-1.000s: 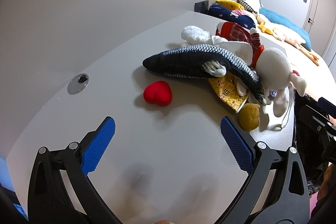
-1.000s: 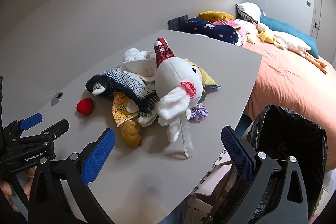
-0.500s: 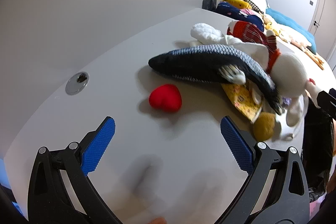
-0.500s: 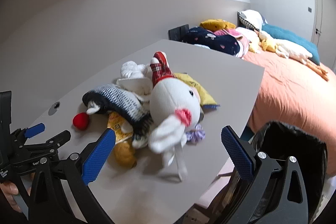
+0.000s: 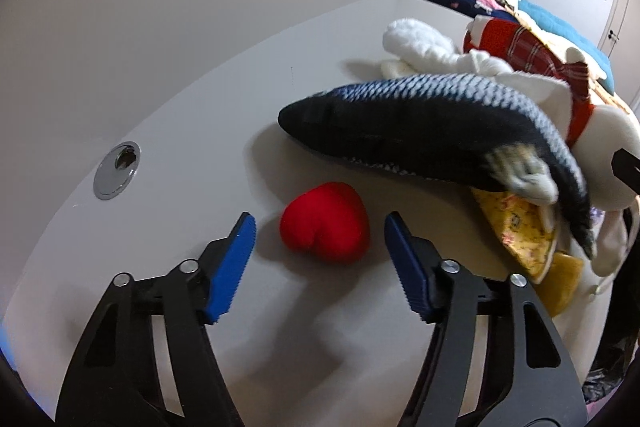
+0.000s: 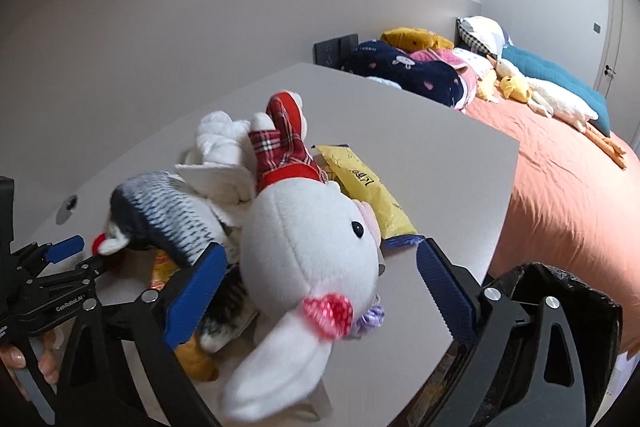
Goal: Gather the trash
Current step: 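Grasp the red heart plush with the left tool while the right tool grasps the white bunny plush, then carry both plushes over the black bin and open both tools to drop them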
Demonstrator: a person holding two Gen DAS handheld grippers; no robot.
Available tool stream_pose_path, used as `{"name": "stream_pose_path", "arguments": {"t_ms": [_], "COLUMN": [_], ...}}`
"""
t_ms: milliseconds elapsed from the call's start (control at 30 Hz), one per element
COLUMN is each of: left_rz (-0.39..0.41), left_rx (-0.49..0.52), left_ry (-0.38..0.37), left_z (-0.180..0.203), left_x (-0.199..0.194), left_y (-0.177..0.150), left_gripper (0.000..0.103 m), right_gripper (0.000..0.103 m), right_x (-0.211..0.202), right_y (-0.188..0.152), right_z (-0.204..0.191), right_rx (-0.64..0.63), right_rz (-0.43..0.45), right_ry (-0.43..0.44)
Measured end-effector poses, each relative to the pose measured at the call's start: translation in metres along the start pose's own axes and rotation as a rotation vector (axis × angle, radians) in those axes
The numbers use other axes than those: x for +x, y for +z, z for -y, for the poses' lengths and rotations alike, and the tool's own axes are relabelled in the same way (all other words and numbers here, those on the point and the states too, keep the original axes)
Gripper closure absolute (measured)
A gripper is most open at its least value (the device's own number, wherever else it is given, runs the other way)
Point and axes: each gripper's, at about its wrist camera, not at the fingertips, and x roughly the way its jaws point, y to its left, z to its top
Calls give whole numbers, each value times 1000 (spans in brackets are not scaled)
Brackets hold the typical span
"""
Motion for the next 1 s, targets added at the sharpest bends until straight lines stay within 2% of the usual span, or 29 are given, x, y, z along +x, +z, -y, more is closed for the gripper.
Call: {"name": "stream_pose_path", "arguments": {"t_ms": [133, 200, 267, 433, 600, 1000], "left_rz": [-11, -11, -14, 6, 43, 128], "left_rx": [6, 12, 11, 19, 8, -8], "left_ry": [-2, -10, -20, -16, -11, -20], "left_z": [-2, -2, -2, 0, -1, -1], "left_x": [7, 11, 13, 14, 0, -58], "left_y": [2, 2, 3, 3, 3, 3], "left_gripper": [48, 52, 54, 55, 55, 55], "right_gripper": [17, 25, 28, 43, 46, 46], "right_x": [12, 17, 20, 17, 2, -75], "right_y": [0, -1, 0, -1, 0, 9], "right_z": [-2, -3, -4, -1, 15, 31], "right_rx": [-3, -9, -9, -5, 82, 109], "right_rz": [-17, -26, -27, 0, 61, 206], "right_ry": [5, 4, 7, 24, 83, 73]}}
